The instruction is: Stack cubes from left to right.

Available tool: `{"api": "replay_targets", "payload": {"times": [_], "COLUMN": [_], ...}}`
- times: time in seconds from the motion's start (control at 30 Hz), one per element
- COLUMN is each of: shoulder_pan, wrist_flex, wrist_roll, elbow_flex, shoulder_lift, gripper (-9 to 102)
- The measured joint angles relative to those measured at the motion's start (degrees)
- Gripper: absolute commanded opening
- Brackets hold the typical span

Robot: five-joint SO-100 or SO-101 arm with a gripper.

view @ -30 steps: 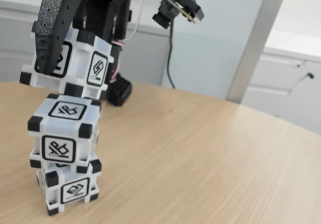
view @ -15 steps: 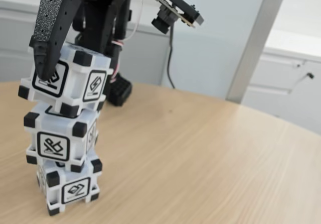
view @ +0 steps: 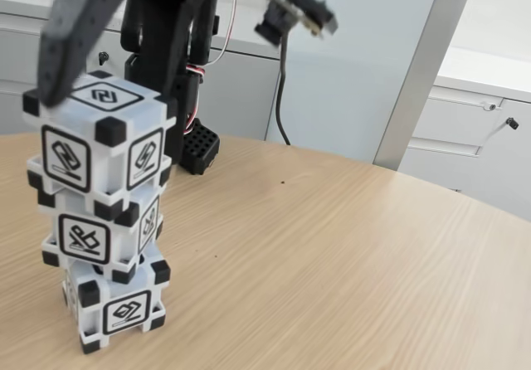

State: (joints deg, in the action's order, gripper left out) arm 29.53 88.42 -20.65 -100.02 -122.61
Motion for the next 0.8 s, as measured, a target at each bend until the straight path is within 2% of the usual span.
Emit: {"api": "replay_targets", "payload": {"times": [0.3, 0.47, 0.67, 0.8], "shoulder_pan": [0.0, -0.7, -11.1, -18.8], "wrist_flex": [0.6, 0.7, 0.7, 0.7], "wrist_roll": [0.0, 0.0, -1.0, -3.3], "elbow_flex": [0.0, 0.0, 0.0, 0.0], "shoulder_lift": [-5.5, -9.3, -14.6, -17.8], "gripper": [42, 34, 22, 20]}}
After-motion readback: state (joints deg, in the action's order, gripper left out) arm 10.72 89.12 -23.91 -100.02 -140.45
